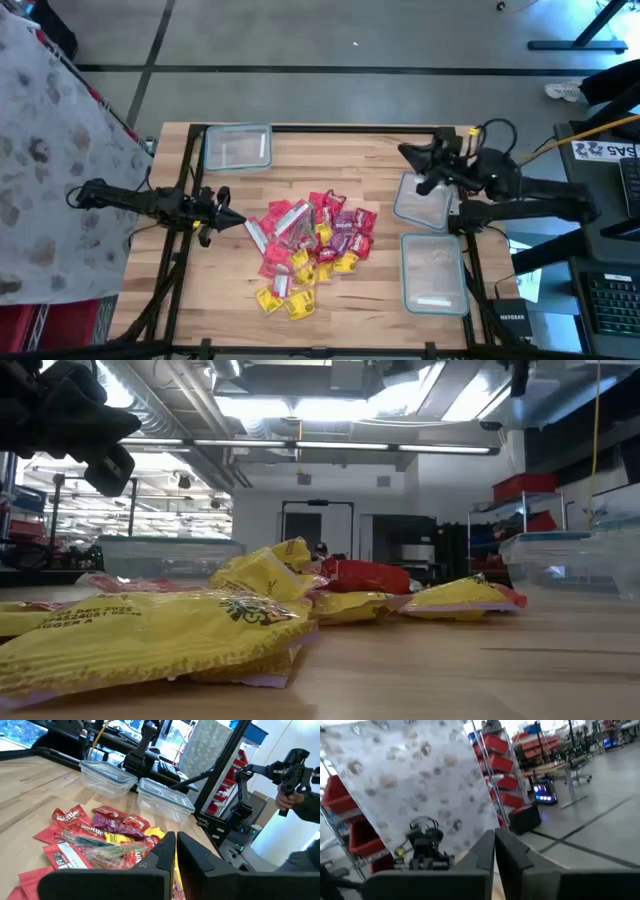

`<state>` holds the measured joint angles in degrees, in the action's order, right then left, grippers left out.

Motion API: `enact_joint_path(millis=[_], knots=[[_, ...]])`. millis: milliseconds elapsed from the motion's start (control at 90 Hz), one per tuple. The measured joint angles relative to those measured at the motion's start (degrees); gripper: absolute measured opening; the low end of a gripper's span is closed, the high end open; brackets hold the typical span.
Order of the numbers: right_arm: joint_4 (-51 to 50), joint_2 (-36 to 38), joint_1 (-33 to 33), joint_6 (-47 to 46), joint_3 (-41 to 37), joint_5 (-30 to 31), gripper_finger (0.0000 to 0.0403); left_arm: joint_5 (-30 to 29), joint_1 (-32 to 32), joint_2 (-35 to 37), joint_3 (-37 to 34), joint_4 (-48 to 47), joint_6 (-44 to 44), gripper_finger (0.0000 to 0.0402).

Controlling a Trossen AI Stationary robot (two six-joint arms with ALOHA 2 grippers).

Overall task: Sort candy
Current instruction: Open the rectangular transparent bin

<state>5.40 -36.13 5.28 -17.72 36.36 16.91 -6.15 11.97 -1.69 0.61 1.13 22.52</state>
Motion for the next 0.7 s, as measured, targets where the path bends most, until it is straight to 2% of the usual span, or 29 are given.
enact_joint_path(millis=[89,189,289,411,489,600,656,700], knots=[[-0.2,-2.0,0.0,0.0,0.0,-0.6,0.0001,-1.4,-0.1,0.0,0.0,0.2,-1.7,0.0],[0.0,-3.7,0.0,0.0,0.0,-2.7,0.0001,-11.8,-1.0,-0.3,0.0,4.0,-2.8,0.0],[-0.1,-5.1,0.0,0.0,0.0,-5.7,0.0001,-20.6,-2.2,-0.3,0.0,17.8,-1.4,0.0],[0.0,-5.4,0.0,0.0,0.0,-9.4,0.0001,-28.1,-3.8,-0.3,0.0,37.0,-0.6,0.0],[0.0,-5.4,0.0,0.0,0.0,-10.1,0.0001,-28.7,-4.5,-0.3,0.0,45.7,2.1,0.0],[0.0,-5.4,0.0,0.0,0.0,-10.0,0.0001,-30.4,-5.4,-0.4,0.0,56.0,12.4,0.0],[-0.2,-5.4,0.0,0.2,0.0,-8.9,0.0001,-30.3,-6.1,-0.7,0.5,58.1,16.9,0.0],[-0.8,-5.4,0.0,0.1,0.0,-7.9,0.0001,-27.0,-6.5,-1.4,2.2,56.9,17.5,0.0]])
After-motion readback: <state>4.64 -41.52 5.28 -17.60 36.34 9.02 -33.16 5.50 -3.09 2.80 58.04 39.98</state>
